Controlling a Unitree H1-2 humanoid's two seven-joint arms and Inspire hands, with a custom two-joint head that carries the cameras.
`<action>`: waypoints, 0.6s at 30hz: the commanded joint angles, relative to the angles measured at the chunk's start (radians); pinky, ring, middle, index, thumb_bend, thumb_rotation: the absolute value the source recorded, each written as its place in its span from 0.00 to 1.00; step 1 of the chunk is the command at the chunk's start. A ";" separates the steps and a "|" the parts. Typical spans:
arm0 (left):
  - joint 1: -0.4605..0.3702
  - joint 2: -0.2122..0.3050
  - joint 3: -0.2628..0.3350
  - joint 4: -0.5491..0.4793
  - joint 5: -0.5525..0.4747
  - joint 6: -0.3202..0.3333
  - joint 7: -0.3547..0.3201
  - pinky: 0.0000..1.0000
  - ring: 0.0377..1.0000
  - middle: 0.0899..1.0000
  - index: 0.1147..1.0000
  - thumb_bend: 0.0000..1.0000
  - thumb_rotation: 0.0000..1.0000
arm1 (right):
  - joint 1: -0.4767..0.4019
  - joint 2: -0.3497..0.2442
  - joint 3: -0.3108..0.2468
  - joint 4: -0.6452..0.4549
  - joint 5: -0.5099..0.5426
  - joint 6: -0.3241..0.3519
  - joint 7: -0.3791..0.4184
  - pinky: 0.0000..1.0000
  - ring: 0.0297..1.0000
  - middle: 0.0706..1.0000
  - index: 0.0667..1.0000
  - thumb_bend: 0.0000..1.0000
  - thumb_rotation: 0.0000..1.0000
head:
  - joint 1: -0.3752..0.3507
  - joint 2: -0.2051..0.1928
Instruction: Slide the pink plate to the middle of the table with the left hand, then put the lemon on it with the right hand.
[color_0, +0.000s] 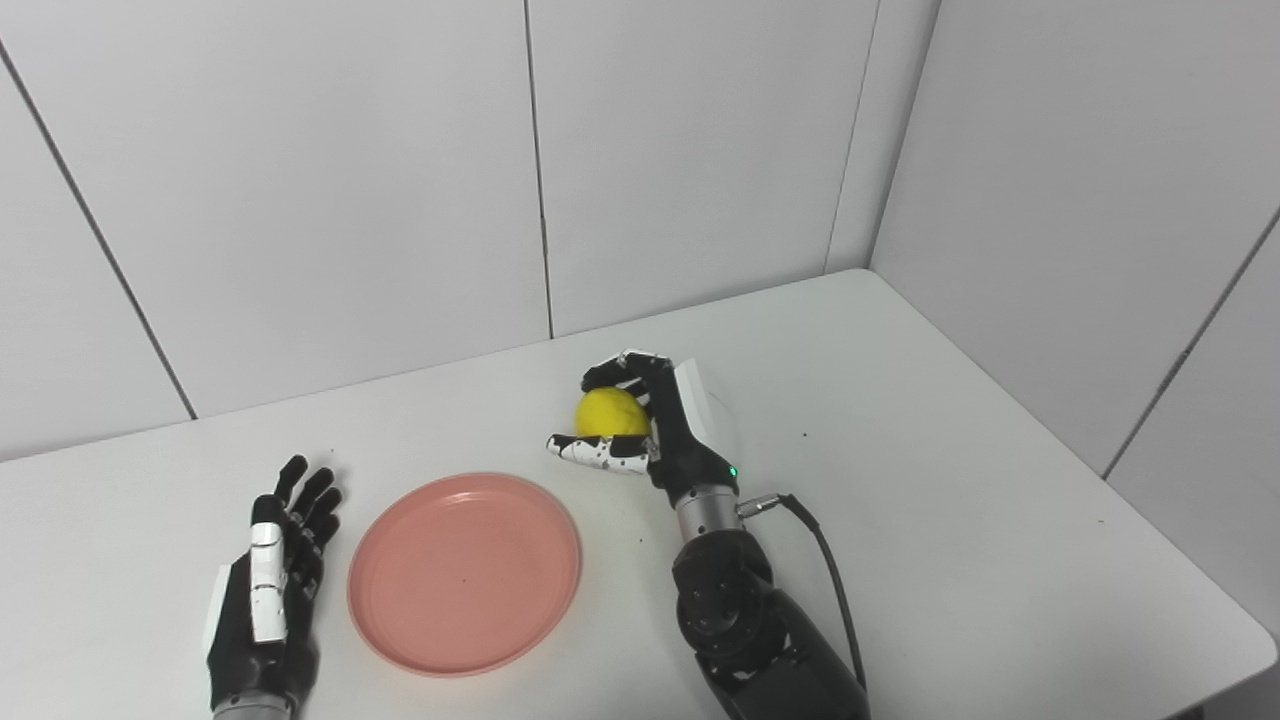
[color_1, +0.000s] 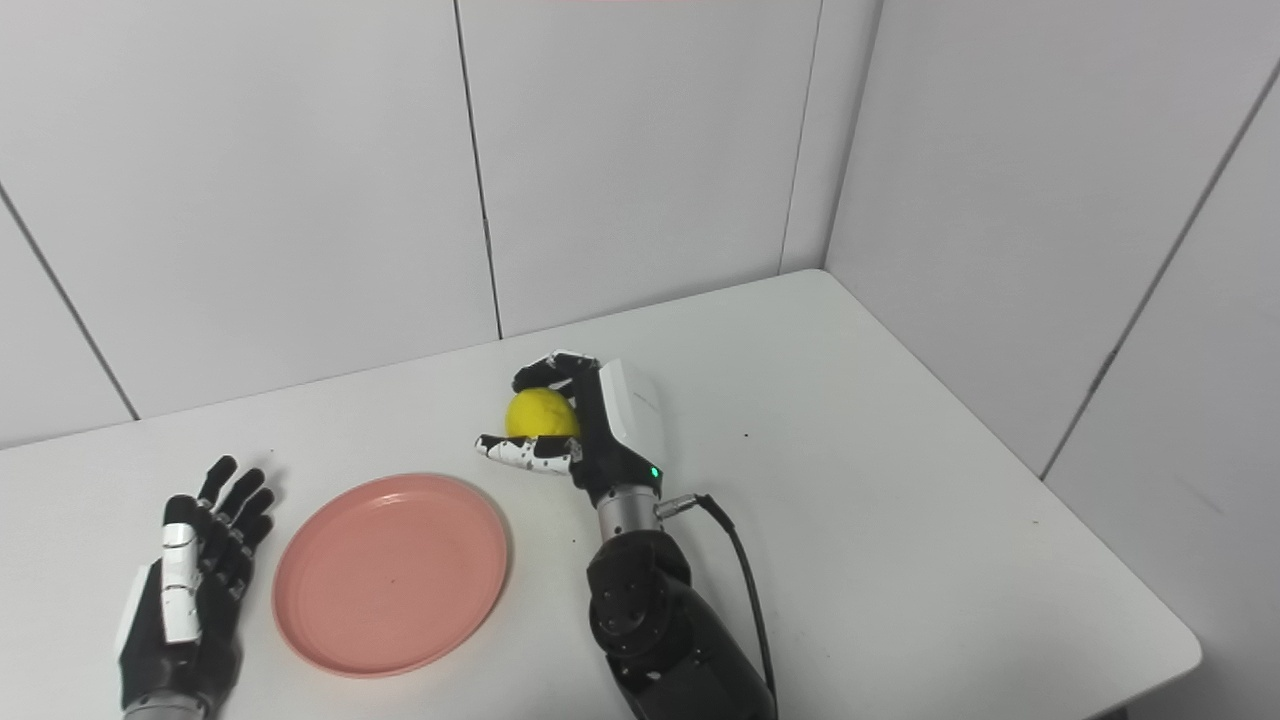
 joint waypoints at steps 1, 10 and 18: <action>0.013 -0.020 -0.008 0.037 0.012 -0.039 0.009 0.95 0.92 0.90 0.91 0.66 1.00 | -0.048 0.008 0.011 -0.023 -0.012 -0.055 0.014 0.31 0.43 0.48 0.32 0.49 0.00 | 0.017 0.003; 0.015 -0.041 -0.013 0.042 0.050 -0.068 0.048 0.91 0.89 0.88 0.88 0.62 1.00 | -0.053 0.030 0.051 -0.035 -0.033 -0.057 0.051 0.32 0.42 0.47 0.33 0.49 0.00 | 0.093 0.027; 0.019 -0.048 -0.018 0.032 0.075 -0.074 0.071 0.89 0.88 0.86 0.87 0.65 1.00 | -0.052 0.034 0.082 -0.037 -0.036 -0.086 0.077 0.33 0.41 0.47 0.33 0.49 0.00 | 0.178 0.055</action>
